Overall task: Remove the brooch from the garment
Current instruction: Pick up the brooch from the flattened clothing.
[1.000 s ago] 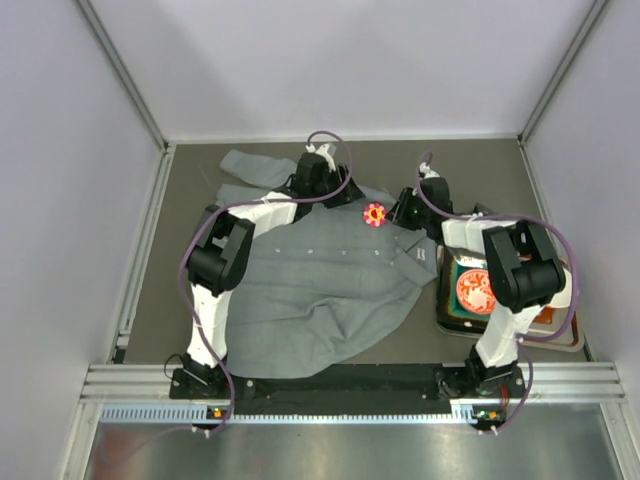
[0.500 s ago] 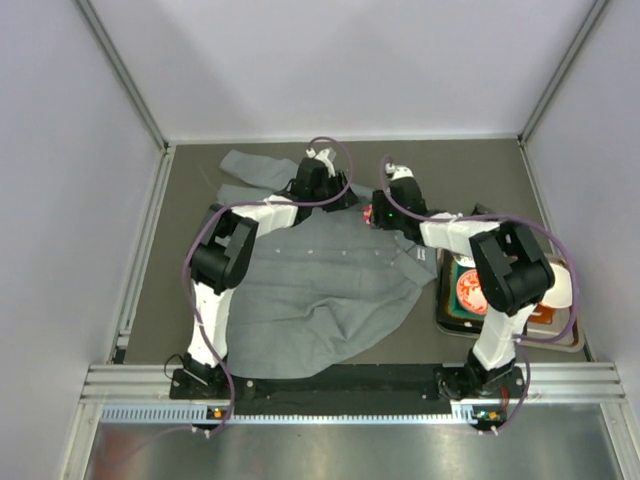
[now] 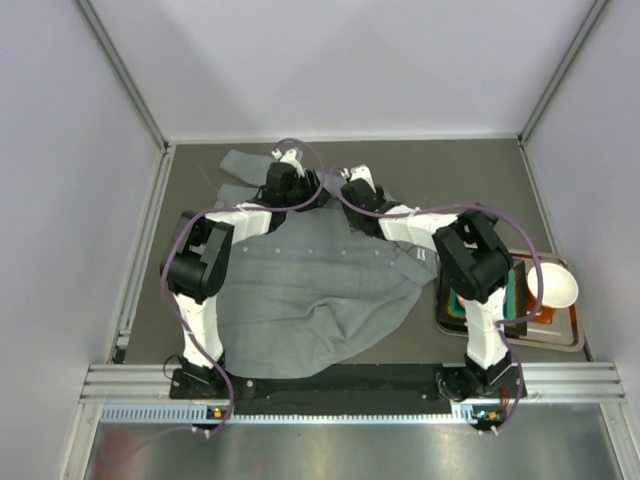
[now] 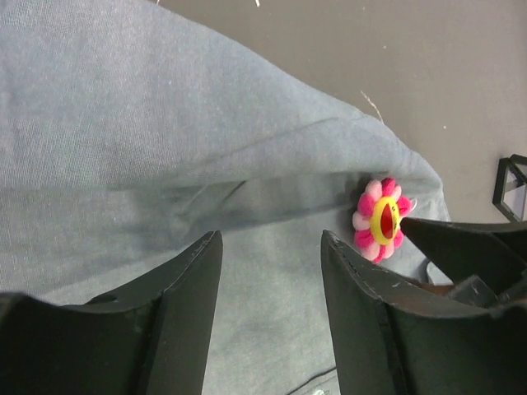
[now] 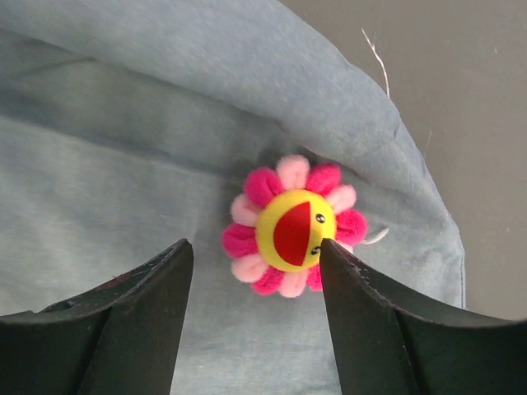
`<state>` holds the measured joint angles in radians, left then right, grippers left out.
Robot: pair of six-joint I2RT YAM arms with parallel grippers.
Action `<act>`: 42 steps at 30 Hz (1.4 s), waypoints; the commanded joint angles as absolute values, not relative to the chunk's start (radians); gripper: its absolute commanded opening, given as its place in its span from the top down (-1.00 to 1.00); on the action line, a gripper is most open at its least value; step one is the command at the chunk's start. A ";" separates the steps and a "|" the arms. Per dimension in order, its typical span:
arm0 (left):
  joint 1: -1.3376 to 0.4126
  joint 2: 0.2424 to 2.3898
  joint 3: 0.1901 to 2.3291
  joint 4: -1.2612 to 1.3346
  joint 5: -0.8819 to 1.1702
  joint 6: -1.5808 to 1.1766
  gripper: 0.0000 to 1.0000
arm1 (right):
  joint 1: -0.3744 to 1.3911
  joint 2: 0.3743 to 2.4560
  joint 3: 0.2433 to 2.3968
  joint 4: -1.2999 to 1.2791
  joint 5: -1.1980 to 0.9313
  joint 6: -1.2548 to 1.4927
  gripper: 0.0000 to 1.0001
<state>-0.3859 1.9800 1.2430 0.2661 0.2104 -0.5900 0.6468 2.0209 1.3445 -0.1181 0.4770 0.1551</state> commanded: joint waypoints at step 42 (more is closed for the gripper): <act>-0.488 1.959 1.103 0.512 0.202 -0.612 -0.11 | 0.532 1.916 1.166 0.120 0.327 0.383 0.41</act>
